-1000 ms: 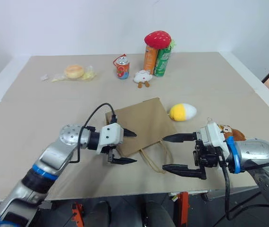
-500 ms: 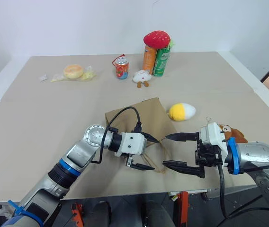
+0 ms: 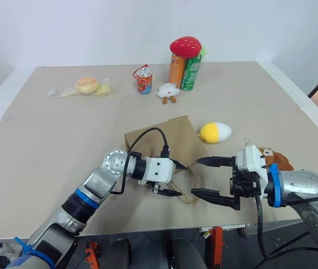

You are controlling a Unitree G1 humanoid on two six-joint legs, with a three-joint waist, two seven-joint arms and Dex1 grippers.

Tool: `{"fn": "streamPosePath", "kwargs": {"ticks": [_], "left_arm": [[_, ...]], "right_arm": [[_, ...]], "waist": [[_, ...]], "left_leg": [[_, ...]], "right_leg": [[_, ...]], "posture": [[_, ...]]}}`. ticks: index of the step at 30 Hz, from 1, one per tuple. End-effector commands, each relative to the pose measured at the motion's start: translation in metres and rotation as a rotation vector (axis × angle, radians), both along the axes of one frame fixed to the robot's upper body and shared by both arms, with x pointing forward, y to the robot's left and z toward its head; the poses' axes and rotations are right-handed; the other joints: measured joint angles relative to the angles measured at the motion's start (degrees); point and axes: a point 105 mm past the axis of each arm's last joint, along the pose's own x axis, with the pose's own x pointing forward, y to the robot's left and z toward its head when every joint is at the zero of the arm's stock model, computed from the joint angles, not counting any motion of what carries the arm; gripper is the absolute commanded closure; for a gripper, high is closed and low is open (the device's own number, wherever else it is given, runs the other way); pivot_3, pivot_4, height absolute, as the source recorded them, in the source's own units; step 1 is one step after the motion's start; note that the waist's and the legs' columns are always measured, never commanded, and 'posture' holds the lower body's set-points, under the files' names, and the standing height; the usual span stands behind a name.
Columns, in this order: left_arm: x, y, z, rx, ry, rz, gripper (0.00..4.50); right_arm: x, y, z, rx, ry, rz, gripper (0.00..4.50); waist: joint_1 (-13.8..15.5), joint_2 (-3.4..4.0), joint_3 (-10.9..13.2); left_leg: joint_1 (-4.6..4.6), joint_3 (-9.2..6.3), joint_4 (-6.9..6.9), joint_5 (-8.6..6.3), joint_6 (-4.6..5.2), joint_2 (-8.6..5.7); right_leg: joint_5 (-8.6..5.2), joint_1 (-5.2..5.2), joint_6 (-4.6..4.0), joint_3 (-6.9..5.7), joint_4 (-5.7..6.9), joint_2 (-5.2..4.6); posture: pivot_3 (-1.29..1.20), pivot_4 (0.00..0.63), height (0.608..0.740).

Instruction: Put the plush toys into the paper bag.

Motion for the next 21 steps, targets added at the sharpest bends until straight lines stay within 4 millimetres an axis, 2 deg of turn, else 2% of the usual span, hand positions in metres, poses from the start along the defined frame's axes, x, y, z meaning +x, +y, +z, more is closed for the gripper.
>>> {"fn": "streamPosePath", "kwargs": {"ticks": [1,4,5,9,14,18,21], "left_arm": [[-0.001,-0.005,0.016,-0.063,-0.028,-0.013,2.77],[0.001,-0.003,0.029,-0.117,-0.03,0.0,4.14],[0.002,-0.001,0.034,-0.139,-0.03,0.009,4.42],[0.008,0.011,0.055,-0.216,-0.023,0.05,4.42],[0.015,0.03,0.086,-0.386,0.059,0.14,4.42],[0.017,0.038,0.097,-0.469,0.108,0.189,4.42],[0.017,0.039,0.104,-0.525,0.122,0.214,4.5]], "right_arm": [[-0.001,0.002,0.009,0.001,-0.056,0.011,0.0],[0.0,0.002,0.01,0.004,-0.058,0.006,0.0],[0.0,0.002,0.01,0.006,-0.058,0.004,0.0],[0.003,-0.003,0.01,0.002,-0.061,-0.029,0.0],[0.02,-0.024,0.014,0.013,-0.066,-0.157,0.0],[0.03,-0.034,0.014,0.018,-0.053,-0.226,0.0],[0.035,-0.025,0.013,0.06,-0.04,-0.227,0.81]], "waist": [[0.0,0.0,0.0],[0.0,0.0,0.0],[0.0,0.0,0.0],[0.0,0.0,0.0],[0.0,0.0,0.0],[0.0,0.0,0.0],[-0.1,0.0,0.0]], "left_leg": [[0.0,0.01,0.0,0.0,0.0,-0.01],[0.0,0.01,0.01,0.0,0.0,-0.01],[0.0,0.01,0.01,0.0,0.0,0.0],[0.01,0.01,0.01,0.0,0.0,0.03],[0.0,0.03,0.04,0.0,0.0,0.0],[0.0,0.03,0.09,0.0,0.0,0.01],[0.0,0.04,0.09,0.0,0.0,0.01]], "right_leg": [[0.0,0.0,0.0,0.01,0.0,-0.01],[0.01,0.0,0.01,0.03,0.0,0.0],[0.01,0.0,0.01,0.03,0.0,0.0],[0.02,0.0,0.01,0.02,0.0,0.04],[0.03,0.0,0.04,0.05,0.0,0.01],[0.06,0.02,0.06,0.06,0.0,0.02],[0.07,0.02,0.05,0.07,0.0,0.02]], "posture": [[0.0,0.15,0.74],[0.0,0.15,0.74],[0.0,0.15,0.74],[0.0,0.15,0.74],[0.0,0.15,0.74],[0.0,0.15,0.74],[0.0,0.15,0.74]]}}
